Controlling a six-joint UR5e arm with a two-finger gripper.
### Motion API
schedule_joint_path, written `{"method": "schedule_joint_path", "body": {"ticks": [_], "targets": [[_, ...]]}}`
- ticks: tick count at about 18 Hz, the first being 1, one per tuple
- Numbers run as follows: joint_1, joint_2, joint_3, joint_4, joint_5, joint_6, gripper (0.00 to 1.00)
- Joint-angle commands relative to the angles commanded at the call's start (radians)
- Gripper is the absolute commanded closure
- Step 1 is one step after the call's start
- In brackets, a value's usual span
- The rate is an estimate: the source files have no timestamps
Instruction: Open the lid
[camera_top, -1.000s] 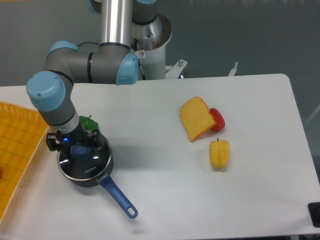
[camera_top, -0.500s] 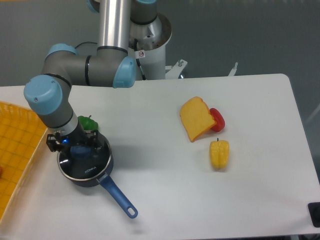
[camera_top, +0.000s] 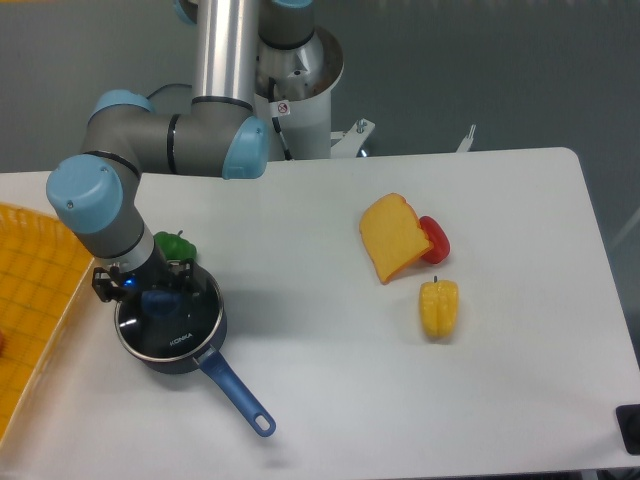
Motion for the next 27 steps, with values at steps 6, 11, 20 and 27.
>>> {"method": "schedule_joint_path", "body": {"ticks": [6, 11, 20, 27], "targets": [[0.0, 0.0, 0.0, 0.003, -0.008, 0.0, 0.0], [0.0, -0.005, 0.006, 0.005, -0.008, -0.011, 0.0], [0.0, -0.011, 0.011, 0.005, -0.02, -0.035, 0.2], [0.003, -0.003, 0.012, 0.003, -0.041, -0.031, 0.3]]}}
